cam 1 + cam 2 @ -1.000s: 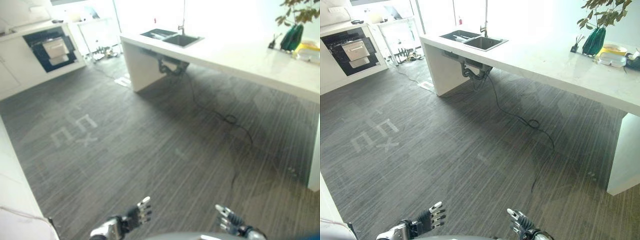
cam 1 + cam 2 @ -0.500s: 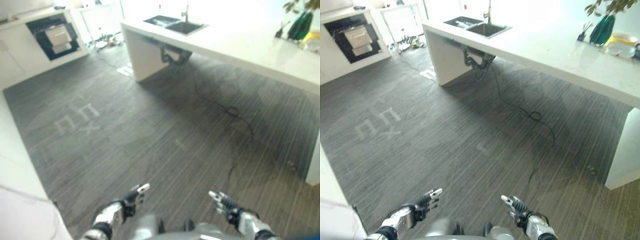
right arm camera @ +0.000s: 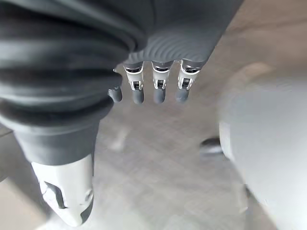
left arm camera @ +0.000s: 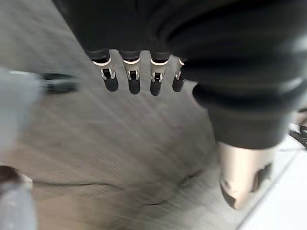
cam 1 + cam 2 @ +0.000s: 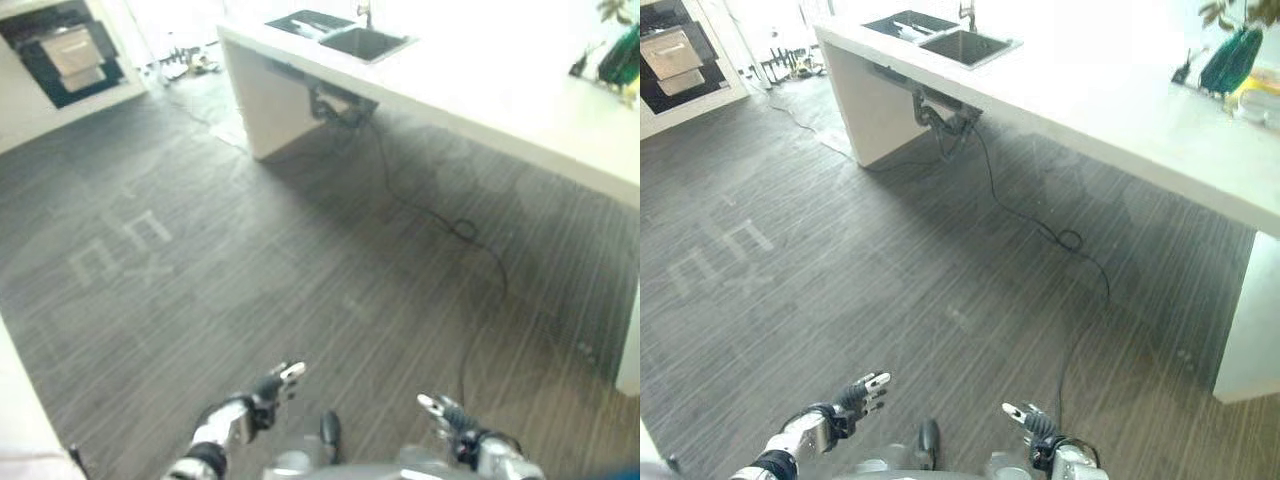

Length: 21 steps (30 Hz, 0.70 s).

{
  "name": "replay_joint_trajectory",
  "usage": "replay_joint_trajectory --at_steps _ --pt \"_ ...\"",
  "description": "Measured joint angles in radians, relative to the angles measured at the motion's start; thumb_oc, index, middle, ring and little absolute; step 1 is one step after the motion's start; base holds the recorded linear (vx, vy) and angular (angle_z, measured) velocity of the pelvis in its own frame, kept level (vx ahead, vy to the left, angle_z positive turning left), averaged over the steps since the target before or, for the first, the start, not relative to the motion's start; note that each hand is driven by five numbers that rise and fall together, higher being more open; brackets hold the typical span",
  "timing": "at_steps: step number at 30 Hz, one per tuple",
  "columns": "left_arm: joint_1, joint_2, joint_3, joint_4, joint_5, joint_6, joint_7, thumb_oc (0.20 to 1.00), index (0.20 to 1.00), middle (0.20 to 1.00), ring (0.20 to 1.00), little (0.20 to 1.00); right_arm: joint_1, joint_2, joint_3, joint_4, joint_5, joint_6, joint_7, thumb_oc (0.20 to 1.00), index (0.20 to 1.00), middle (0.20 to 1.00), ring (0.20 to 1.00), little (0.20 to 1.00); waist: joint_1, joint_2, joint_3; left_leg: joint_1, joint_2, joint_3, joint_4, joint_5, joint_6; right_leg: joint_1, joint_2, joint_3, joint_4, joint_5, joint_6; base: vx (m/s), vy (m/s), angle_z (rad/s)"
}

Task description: Place the dishes in the dishwasher.

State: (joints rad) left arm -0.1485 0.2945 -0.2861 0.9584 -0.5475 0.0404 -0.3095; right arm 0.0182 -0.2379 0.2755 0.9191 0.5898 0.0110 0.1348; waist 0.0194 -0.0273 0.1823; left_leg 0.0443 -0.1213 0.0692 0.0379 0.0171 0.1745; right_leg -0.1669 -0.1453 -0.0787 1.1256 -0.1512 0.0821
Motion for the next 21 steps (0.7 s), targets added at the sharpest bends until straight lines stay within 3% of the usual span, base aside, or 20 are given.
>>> replay_joint_trajectory --at_steps 1,2,3,4,5,6,7,9,10,11,12,13,14,15,16,17,18,19,21 --pt "0.000 -0.001 0.000 -0.018 -0.002 0.000 0.003 1.000 1.000 1.000 1.000 1.000 -0.011 -0.009 -0.001 -0.016 0.000 -0.002 -0.002 1.000 1.000 1.000 1.000 1.000 0.001 0.033 -0.005 0.019 0.005 -0.006 -0.005 -0.025 0.004 -0.068 -0.007 -0.020 0.008 -0.009 -0.009 0.29 -0.048 0.13" --pt "-0.003 0.001 0.002 -0.028 -0.004 0.002 0.005 1.000 1.000 1.000 1.000 1.000 -0.031 -0.010 -0.002 -0.035 0.001 -0.009 -0.010 1.000 1.000 1.000 1.000 1.000 -0.011 0.075 -0.001 0.076 0.012 -0.010 -0.044 -0.034 -0.012 -0.147 -0.002 -0.074 -0.177 -0.051 -0.033 0.35 -0.189 0.04" --pt "-0.008 0.001 0.004 -0.030 -0.004 0.003 0.006 1.000 1.000 1.000 1.000 1.000 -0.033 -0.008 -0.001 -0.038 0.001 -0.017 -0.013 1.000 1.000 1.000 1.000 1.000 -0.016 0.078 -0.002 0.100 0.014 -0.016 -0.043 -0.049 -0.038 -0.167 0.028 -0.079 -0.321 -0.051 -0.033 0.48 -0.280 0.12" --pt "-0.007 -0.001 0.011 -0.047 -0.003 0.004 0.006 1.000 1.000 1.000 1.000 1.000 -0.017 -0.011 -0.002 -0.042 0.002 -0.022 -0.014 1.000 1.000 1.000 1.000 1.000 -0.020 0.070 0.000 0.124 0.013 -0.043 -0.040 -0.078 -0.081 -0.181 0.070 -0.080 -0.489 -0.045 -0.029 0.49 -0.300 0.37" --pt "-0.012 0.002 0.007 -0.058 -0.003 0.001 0.004 1.000 1.000 1.000 1.000 1.000 -0.005 -0.015 -0.005 -0.043 0.005 -0.035 -0.014 1.000 1.000 1.000 1.000 1.000 -0.036 0.060 -0.006 0.131 0.014 -0.097 -0.036 -0.123 -0.124 -0.183 0.109 -0.061 -0.762 -0.020 -0.003 0.43 -0.247 0.92" --pt "-0.035 0.011 -0.007 -0.050 -0.002 0.004 0.004 1.000 1.000 1.000 1.000 1.000 -0.002 -0.012 -0.012 -0.020 0.019 -0.048 -0.013 1.000 1.000 1.000 1.000 1.000 -0.070 0.020 -0.008 0.138 -0.005 -0.137 -0.037 -0.139 -0.102 -0.171 0.119 -0.035 -1.090 0.037 0.033 0.42 -0.228 1.01" --pt "-0.036 0.013 -0.013 -0.041 0.000 0.009 0.007 1.000 1.000 1.000 1.000 1.000 0.001 -0.005 -0.013 0.030 0.020 -0.047 -0.013 1.000 1.000 1.000 1.000 1.000 -0.076 -0.009 0.003 0.177 -0.020 -0.130 -0.038 -0.145 -0.095 -0.202 0.117 -0.038 -1.152 0.089 0.026 0.50 -0.301 0.91" --pt "0.004 -0.009 -0.027 -0.007 0.000 0.009 0.011 1.000 1.000 1.000 1.000 1.000 -0.002 -0.008 -0.017 0.105 0.021 -0.045 -0.014 1.000 1.000 1.000 1.000 1.000 -0.095 -0.012 -0.005 0.270 -0.011 -0.109 -0.026 -0.183 -0.155 -0.220 0.132 -0.050 -0.936 0.143 -0.045 0.44 -0.279 0.42" --pt "0.044 -0.026 -0.027 0.003 0.000 0.005 0.011 1.000 1.000 1.000 1.000 1.000 -0.007 -0.010 -0.016 0.126 0.020 -0.038 -0.015 1.000 1.000 1.000 1.000 1.000 -0.077 0.001 -0.021 0.310 -0.008 -0.089 0.009 -0.198 -0.177 -0.185 0.148 -0.074 -0.802 0.153 -0.136 0.41 -0.246 0.30" --pt "0.089 -0.034 -0.027 0.002 0.000 0.008 0.010 1.000 1.000 1.000 1.000 1.000 -0.005 -0.010 -0.017 0.125 0.020 -0.038 -0.016 1.000 1.000 1.000 1.000 1.000 -0.073 -0.010 -0.058 0.314 -0.023 -0.072 0.074 -0.198 -0.178 -0.096 0.158 -0.074 -0.817 0.161 -0.182 0.41 -0.259 0.22" --pt "0.101 -0.057 -0.017 0.011 0.000 0.008 0.013 1.000 1.000 1.000 1.000 1.000 -0.016 -0.024 -0.018 0.118 0.019 -0.036 -0.017 1.000 1.000 1.000 1.000 1.000 -0.062 0.008 -0.074 0.306 -0.015 -0.064 0.138 -0.208 -0.180 -0.039 0.175 -0.066 -0.854 0.162 -0.206 0.31 -0.215 0.18" --pt "0.109 -0.073 -0.021 0.012 0.000 0.010 0.005 1.000 1.000 1.000 1.000 1.000 -0.033 -0.044 -0.015 0.090 0.019 -0.031 -0.021 1.000 1.000 1.000 1.000 1.000 -0.054 0.047 -0.078 0.252 0.000 -0.055 0.283 -0.193 -0.204 0.009 0.194 -0.051 -0.903 0.152 -0.230 0.27 -0.245 0.05" --pt "0.106 -0.075 -0.019 0.009 0.000 0.009 0.006 1.000 1.000 1.000 1.000 1.000 -0.057 -0.052 -0.011 0.060 0.016 -0.020 -0.021 1.000 1.000 1.000 1.000 1.000 -0.051 0.052 -0.076 0.151 0.006 -0.048 0.491 -0.146 -0.210 0.046 0.196 -0.043 -0.937 0.161 -0.218 0.26 -0.225 0.01" --pt "0.091 -0.066 -0.018 -0.007 0.000 0.006 0.005 1.000 1.000 1.000 1.000 1.000 -0.072 -0.052 -0.012 0.028 0.008 -0.015 -0.021 1.000 1.000 1.000 1.000 1.000 -0.049 0.048 -0.074 0.007 0.027 -0.028 0.761 -0.118 -0.216 0.071 0.203 -0.035 -0.955 0.129 -0.247 0.31 -0.189 -0.03" --pt "0.078 -0.059 -0.017 -0.020 -0.001 0.003 0.005 1.000 1.000 1.000 1.000 1.000 -0.077 -0.053 -0.012 0.015 0.002 -0.013 -0.021 1.000 1.000 1.000 1.000 1.000 -0.039 0.041 -0.070 -0.088 0.041 -0.018 0.919 -0.093 -0.212 0.080 0.207 -0.029 -0.953 0.114 -0.253 0.27 -0.062 -0.29" --pt "0.059 -0.033 -0.019 -0.043 -0.003 0.007 0.006 1.000 1.000 1.000 1.000 1.000 -0.096 -0.041 -0.011 0.014 -0.004 0.003 -0.020 1.000 1.000 1.000 1.000 1.000 -0.015 0.004 -0.047 -0.256 0.074 0.033 1.089 -0.093 -0.177 0.133 0.207 -0.001 -0.971 0.097 -0.245 0.33 0.000 -0.50" --pt "0.061 -0.017 -0.022 -0.060 -0.003 0.007 0.004 1.000 1.000 1.000 1.000 1.000 -0.095 -0.040 -0.010 0.013 -0.007 0.003 -0.017 1.000 1.000 1.000 1.000 1.000 -0.012 -0.017 -0.036 -0.302 0.076 0.042 1.034 -0.102 -0.167 0.167 0.204 0.008 -0.986 0.100 -0.229 0.32 0.060 -0.62" --pt "0.062 -0.003 -0.023 -0.074 -0.004 0.007 0.001 1.000 1.000 1.000 1.000 1.000 -0.092 -0.046 -0.011 0.016 -0.018 0.003 -0.014 1.000 1.000 1.000 1.000 1.000 -0.011 -0.030 -0.027 -0.352 0.087 0.047 0.857 -0.117 -0.162 0.224 0.209 0.014 -1.021 0.076 -0.211 0.34 0.103 -0.47" --pt "0.077 0.015 -0.023 -0.100 -0.004 0.007 0.000 1.000 1.000 1.000 1.000 1.000 -0.078 -0.065 -0.004 0.035 -0.031 0.006 -0.012 1.000 1.000 1.000 1.000 1.000 -0.018 -0.027 -0.024 -0.345 0.120 0.036 0.378 -0.099 -0.167 0.306 0.238 0.015 -1.058 0.049 -0.197 0.46 0.219 -0.63"
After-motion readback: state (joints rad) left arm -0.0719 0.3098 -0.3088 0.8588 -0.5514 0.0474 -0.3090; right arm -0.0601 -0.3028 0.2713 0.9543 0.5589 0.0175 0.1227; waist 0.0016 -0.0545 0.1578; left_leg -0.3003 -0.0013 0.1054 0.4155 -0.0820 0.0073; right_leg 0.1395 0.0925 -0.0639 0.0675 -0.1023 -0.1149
